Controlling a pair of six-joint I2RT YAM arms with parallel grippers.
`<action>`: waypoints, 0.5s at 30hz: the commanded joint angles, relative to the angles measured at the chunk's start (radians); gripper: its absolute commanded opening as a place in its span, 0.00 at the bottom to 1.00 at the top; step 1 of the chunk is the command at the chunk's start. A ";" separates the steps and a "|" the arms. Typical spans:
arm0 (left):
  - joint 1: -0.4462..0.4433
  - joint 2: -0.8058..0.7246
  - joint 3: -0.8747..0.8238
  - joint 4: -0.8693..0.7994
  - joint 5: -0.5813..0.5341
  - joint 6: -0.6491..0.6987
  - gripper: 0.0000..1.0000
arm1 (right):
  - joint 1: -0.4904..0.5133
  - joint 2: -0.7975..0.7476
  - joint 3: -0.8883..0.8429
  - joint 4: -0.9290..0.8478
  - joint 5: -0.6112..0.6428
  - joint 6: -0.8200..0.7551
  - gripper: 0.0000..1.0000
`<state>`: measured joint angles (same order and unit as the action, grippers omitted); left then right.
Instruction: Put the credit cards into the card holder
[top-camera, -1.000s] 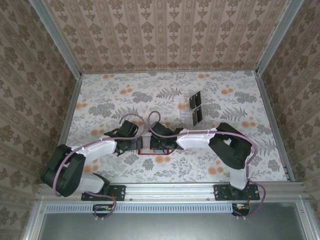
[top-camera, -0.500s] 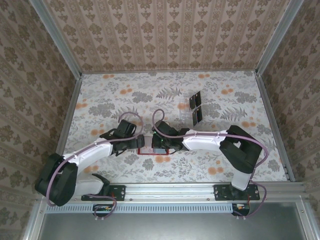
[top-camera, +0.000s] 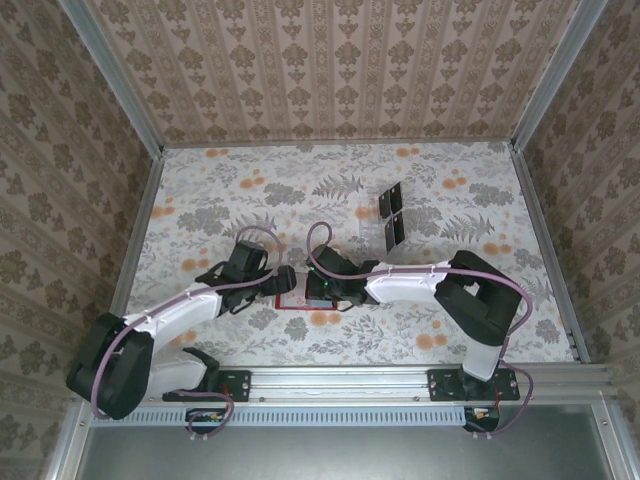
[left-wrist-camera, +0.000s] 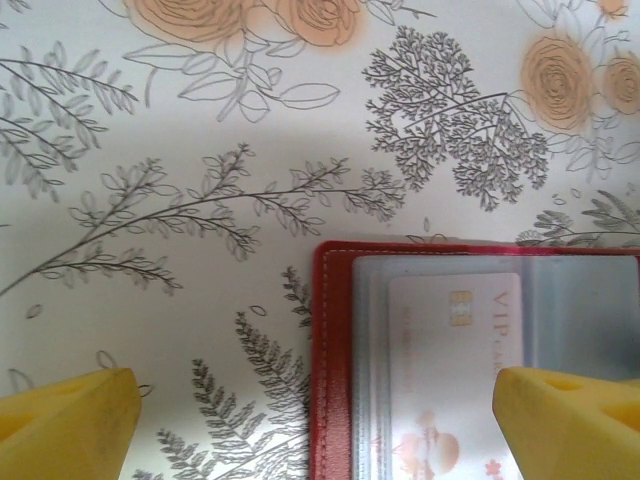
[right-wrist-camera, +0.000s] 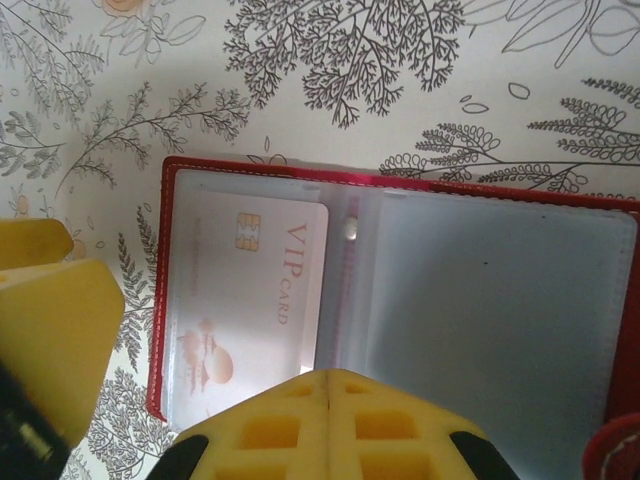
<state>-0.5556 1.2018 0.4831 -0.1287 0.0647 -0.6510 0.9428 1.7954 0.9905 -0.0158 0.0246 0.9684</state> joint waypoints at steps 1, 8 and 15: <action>0.010 -0.013 -0.035 0.092 0.060 -0.065 1.00 | 0.004 0.021 -0.010 0.027 -0.010 0.019 0.01; 0.011 -0.016 -0.074 0.137 0.068 -0.096 1.00 | 0.014 0.059 0.019 0.034 -0.025 0.024 0.01; 0.011 -0.015 -0.084 0.148 0.065 -0.099 1.00 | 0.030 0.103 0.053 0.044 -0.037 0.030 0.01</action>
<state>-0.5537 1.1995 0.4179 -0.0059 0.1131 -0.7277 0.9604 1.8725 1.0153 0.0185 0.0093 0.9802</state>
